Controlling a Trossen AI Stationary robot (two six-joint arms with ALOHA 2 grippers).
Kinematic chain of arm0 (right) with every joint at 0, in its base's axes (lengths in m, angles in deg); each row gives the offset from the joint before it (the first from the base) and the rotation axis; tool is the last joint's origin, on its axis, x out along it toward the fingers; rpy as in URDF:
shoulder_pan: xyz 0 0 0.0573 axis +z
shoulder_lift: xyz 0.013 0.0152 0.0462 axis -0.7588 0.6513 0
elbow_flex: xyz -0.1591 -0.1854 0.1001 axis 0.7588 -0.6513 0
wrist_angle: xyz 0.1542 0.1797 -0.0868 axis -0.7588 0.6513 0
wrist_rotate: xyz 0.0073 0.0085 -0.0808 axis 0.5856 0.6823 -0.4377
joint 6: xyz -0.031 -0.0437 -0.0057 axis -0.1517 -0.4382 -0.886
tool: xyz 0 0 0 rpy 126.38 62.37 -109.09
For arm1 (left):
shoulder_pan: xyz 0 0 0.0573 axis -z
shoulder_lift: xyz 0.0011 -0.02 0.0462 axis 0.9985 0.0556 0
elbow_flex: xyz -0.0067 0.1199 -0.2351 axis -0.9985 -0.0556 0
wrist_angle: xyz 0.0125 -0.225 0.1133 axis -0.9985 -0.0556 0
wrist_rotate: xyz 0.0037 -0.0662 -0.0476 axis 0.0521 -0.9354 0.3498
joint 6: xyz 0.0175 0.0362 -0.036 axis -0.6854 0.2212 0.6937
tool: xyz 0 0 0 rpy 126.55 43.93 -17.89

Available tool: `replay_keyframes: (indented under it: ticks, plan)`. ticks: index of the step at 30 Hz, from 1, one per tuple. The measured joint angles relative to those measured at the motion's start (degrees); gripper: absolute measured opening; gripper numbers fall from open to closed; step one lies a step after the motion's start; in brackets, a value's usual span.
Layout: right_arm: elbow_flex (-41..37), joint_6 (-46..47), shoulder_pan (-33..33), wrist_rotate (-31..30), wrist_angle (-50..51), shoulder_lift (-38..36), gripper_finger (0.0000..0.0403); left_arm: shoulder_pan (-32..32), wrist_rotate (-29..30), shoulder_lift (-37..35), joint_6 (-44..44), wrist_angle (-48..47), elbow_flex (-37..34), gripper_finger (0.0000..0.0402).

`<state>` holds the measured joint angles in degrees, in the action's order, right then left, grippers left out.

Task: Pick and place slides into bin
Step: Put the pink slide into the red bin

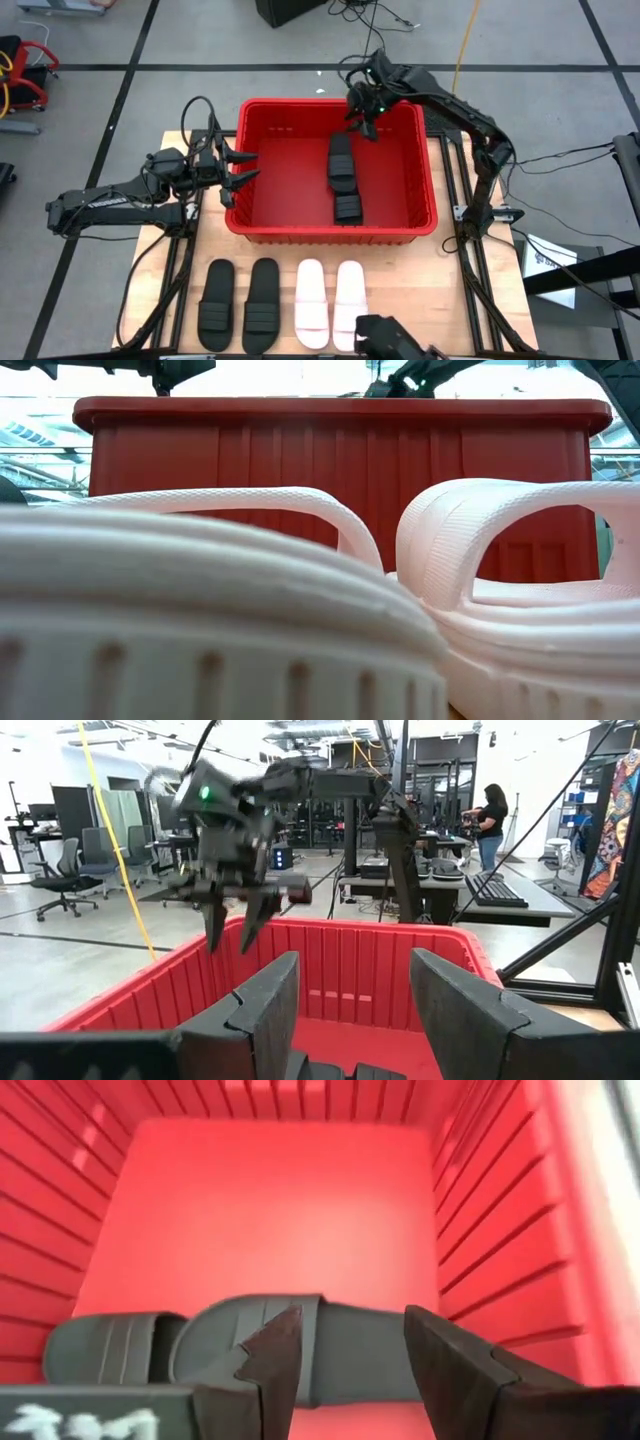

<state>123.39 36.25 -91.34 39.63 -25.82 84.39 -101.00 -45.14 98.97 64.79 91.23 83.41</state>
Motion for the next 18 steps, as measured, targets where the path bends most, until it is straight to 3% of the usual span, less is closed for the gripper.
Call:
replay_keyframes:
  ticks: [18]
  plan:
    - [0.0,14.78,2.61,0.24,-8.88,-12.84,0.0165,0.02,-1.22,0.0,-0.99,-0.05,0.0,0.0198]
